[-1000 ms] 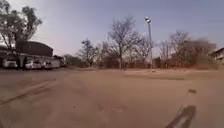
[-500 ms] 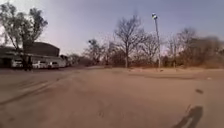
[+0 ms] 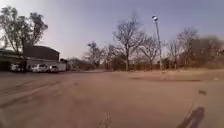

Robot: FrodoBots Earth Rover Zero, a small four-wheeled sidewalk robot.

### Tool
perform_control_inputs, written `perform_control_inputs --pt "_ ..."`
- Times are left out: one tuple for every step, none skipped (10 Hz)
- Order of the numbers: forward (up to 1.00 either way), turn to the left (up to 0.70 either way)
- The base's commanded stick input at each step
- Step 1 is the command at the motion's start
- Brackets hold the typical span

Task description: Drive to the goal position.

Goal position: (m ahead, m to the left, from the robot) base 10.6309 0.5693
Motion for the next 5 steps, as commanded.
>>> perform_control_inputs --pt "0.70 0.00" --pt "0.70 0.00" --pt "0.70 0.00" --pt "0.70 0.00" --pt "0.70 0.00"
